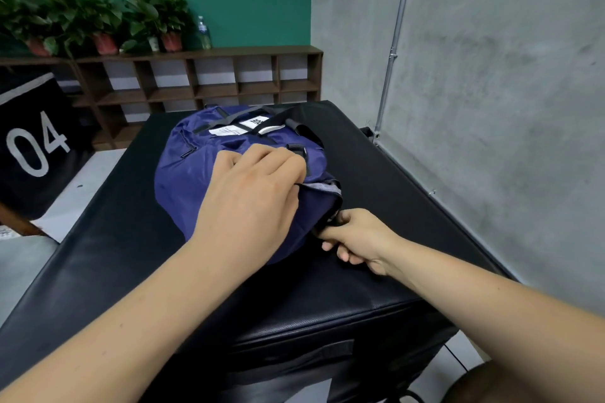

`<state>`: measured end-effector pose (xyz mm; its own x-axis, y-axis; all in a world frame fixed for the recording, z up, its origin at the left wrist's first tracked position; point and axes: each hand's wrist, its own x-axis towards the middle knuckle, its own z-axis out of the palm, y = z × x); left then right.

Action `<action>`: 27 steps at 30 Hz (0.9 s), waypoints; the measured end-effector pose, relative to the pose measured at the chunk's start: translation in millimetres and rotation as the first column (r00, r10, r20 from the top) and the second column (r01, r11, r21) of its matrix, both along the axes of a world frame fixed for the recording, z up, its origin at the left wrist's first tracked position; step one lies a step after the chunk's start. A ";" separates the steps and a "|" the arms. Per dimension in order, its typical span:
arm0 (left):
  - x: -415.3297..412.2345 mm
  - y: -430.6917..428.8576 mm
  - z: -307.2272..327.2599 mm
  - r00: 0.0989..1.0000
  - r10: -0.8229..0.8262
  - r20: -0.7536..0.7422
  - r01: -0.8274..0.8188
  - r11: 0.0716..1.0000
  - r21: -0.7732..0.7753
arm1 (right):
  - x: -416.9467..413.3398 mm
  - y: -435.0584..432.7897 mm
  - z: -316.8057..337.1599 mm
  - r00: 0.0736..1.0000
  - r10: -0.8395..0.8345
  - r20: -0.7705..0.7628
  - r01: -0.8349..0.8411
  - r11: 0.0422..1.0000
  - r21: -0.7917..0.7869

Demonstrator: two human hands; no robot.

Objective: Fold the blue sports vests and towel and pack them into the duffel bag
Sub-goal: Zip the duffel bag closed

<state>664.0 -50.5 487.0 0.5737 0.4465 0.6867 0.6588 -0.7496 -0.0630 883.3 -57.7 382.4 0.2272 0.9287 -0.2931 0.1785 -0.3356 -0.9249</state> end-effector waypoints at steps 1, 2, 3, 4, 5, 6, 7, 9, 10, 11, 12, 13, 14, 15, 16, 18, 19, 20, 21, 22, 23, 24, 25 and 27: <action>-2.2 3.0 1.6 1.000 0.024 -0.003 -0.024 1.000 0.006 | -1.6 1.1 -1.3 1.000 -0.004 -0.003 0.004 1.000 0.005; -4.9 5.8 3.3 0.999 0.043 -0.005 -0.043 0.999 0.007 | -2.7 2.2 -2.2 1.000 -0.004 -0.022 0.004 1.000 0.001; -7.9 8.2 5.3 0.998 0.055 -0.005 -0.055 0.998 0.002 | -3.3 3.3 -2.6 0.999 -0.003 -0.049 0.003 1.000 -0.011; -10.8 10.0 7.0 0.998 0.063 -0.004 -0.063 0.998 -0.005 | -3.7 3.7 -2.5 0.998 0.000 -0.069 -0.002 1.000 -0.027; -13.5 11.3 8.6 0.998 0.070 -0.002 -0.070 0.997 -0.013 | -4.0 3.5 -1.5 0.997 0.010 -0.077 -0.013 0.999 -0.044; -15.7 12.1 9.8 0.997 0.079 0.001 -0.079 0.997 -0.019 | -4.9 2.7 0.2 0.996 0.026 -0.080 -0.031 0.998 -0.060; -17.5 12.7 10.4 0.996 0.087 0.004 -0.087 0.996 -0.025 | -5.8 1.6 1.5 0.995 0.049 -0.084 -0.055 0.996 -0.072; -20.3 13.9 10.4 0.996 0.091 0.013 -0.091 0.995 -0.034 | -7.9 -1.3 5.1 0.992 0.088 -0.086 -0.095 0.993 -0.077; -21.2 14.0 10.4 0.996 0.090 0.018 -0.090 0.995 -0.039 | -8.3 -2.6 7.3 0.992 0.100 -0.071 -0.105 0.992 -0.068; -21.8 14.2 10.4 0.996 0.091 0.023 -0.090 0.995 -0.045 | -8.1 -3.9 9.9 0.993 0.107 -0.051 -0.110 0.992 -0.057; -22.1 14.2 10.5 0.995 0.094 0.026 -0.092 0.994 -0.050 | -6.8 -5.5 13.4 0.993 0.111 -0.038 -0.113 0.992 -0.049; -22.2 14.3 10.6 0.995 0.096 0.028 -0.094 0.994 -0.056 | -4.5 -7.1 17.8 0.993 0.114 -0.039 -0.116 0.992 -0.042; -22.2 14.3 10.6 0.995 0.098 0.031 -0.096 0.993 -0.063 | -1.5 -8.6 22.8 0.991 0.120 -0.055 -0.122 0.992 -0.031; -22.0 14.1 10.8 0.995 0.099 0.034 -0.096 0.993 -0.070 | 1.7 -9.6 27.8 0.988 0.129 -0.079 -0.131 0.991 -0.013; -21.8 13.9 11.1 0.995 0.098 0.037 -0.095 0.993 -0.077 | 4.6 -10.6 33.3 0.985 0.141 -0.104 -0.141 0.990 0.007; -21.6 13.7 11.6 0.994 0.097 0.043 -0.093 0.992 -0.088 | 9.0 -11.9 44.1 0.977 0.165 -0.136 -0.160 0.986 0.044; -21.8 13.6 11.9 0.994 0.096 0.047 -0.092 0.991 -0.093 | 10.0 -11.9 48.8 0.974 0.176 -0.144 -0.169 0.984 0.061; -22.1 13.3 12.3 0.994 0.097 0.052 -0.091 0.991 -0.097 | 10.2 -11.8 53.1 0.972 0.184 -0.147 -0.175 0.982 0.074; -22.5 13.1 12.6 0.994 0.098 0.057 -0.092 0.991 -0.097 | 9.6 -11.6 57.2 0.971 0.187 -0.148 -0.176 0.981 0.083; -23.0 13.1 12.9 0.993 0.100 0.062 -0.094 0.991 -0.095 | 8.5 -11.7 61.3 0.972 0.186 -0.146 -0.174 0.981 0.091; -23.7 13.6 13.5 0.992 0.104 0.068 -0.098 0.991 -0.088 | 6.8 -11.5 65.6 0.973 0.183 -0.143 -0.170 0.980 0.099; -24.5 14.5 14.2 0.991 0.109 0.074 -0.103 0.992 -0.079 | 5.1 -11.5 70.0 0.974 0.181 -0.138 -0.167 0.980 0.108; -25.4 15.7 15.2 0.990 0.112 0.083 -0.107 0.992 -0.070 | 3.3 -11.6 74.7 0.975 0.181 -0.128 -0.166 0.979 0.117; -28.5 19.0 18.2 0.989 0.111 0.103 -0.106 0.993 -0.053 | 1.1 -11.5 84.2 0.979 0.178 -0.103 -0.163 0.977 0.138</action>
<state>635.5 -31.5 505.2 0.4457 0.5357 0.7172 0.7373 -0.6741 0.0453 884.5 -69.2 466.6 0.0340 0.9823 -0.1842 0.1142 -0.1870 -0.9757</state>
